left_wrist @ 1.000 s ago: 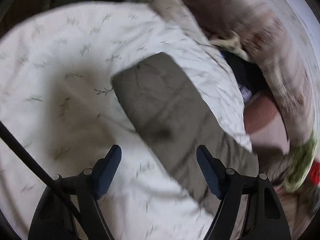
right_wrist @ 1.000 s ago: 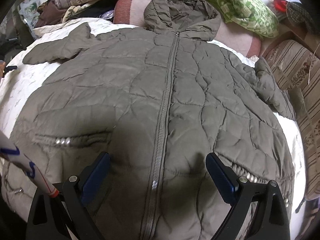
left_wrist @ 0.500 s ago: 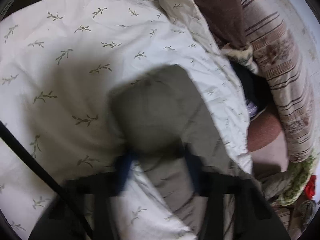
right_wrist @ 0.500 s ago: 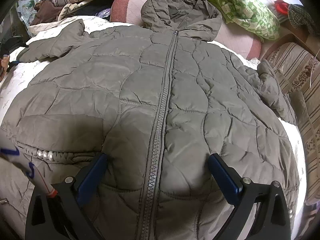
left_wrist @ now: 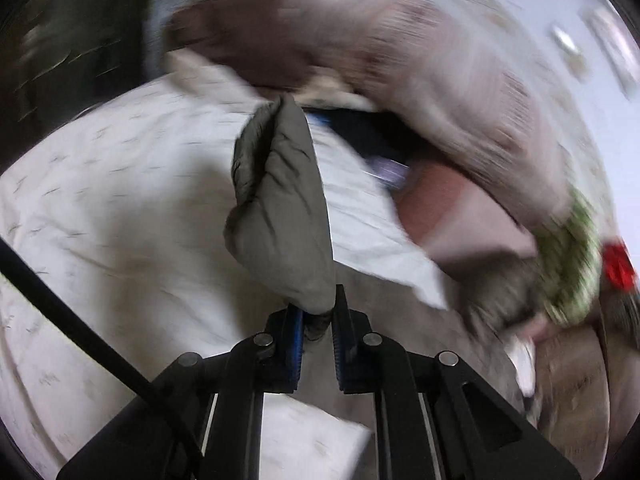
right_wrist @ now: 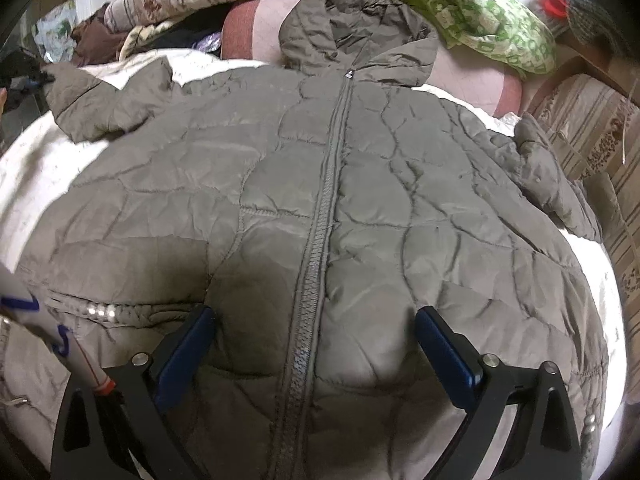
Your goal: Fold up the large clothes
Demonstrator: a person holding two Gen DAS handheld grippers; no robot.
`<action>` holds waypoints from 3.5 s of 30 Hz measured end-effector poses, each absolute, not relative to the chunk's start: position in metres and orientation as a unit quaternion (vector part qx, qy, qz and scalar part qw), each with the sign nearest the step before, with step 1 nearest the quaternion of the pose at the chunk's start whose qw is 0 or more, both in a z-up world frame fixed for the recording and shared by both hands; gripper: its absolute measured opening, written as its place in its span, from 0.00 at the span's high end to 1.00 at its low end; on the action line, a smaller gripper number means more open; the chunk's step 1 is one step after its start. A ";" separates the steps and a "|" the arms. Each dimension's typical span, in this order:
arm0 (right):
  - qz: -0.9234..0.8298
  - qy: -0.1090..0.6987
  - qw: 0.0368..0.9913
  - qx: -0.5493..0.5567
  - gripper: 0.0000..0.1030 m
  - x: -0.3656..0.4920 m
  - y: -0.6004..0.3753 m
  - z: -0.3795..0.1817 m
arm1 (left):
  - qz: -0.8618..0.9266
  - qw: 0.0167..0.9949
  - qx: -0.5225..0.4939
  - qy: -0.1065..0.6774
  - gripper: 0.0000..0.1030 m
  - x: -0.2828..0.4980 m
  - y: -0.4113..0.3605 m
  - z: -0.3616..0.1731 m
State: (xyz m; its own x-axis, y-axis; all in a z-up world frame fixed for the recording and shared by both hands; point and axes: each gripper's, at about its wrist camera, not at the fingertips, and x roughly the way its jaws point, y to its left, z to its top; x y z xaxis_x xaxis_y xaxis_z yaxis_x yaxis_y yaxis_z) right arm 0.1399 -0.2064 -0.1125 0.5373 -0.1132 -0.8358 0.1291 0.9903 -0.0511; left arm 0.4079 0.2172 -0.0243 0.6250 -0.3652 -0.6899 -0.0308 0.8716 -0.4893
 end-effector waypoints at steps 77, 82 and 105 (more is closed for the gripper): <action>-0.269 0.475 0.823 0.158 0.50 0.249 -0.419 -0.097 | -0.060 0.893 -0.152 0.420 0.34 0.284 0.118 -0.078; -0.220 0.471 0.845 0.127 0.50 0.241 -0.388 -0.086 | -0.067 0.891 -0.124 0.432 0.34 0.281 0.099 -0.085; -0.374 0.428 0.788 0.236 0.39 0.121 -0.579 -0.095 | -0.135 0.885 -0.020 0.446 0.34 0.250 0.000 -0.098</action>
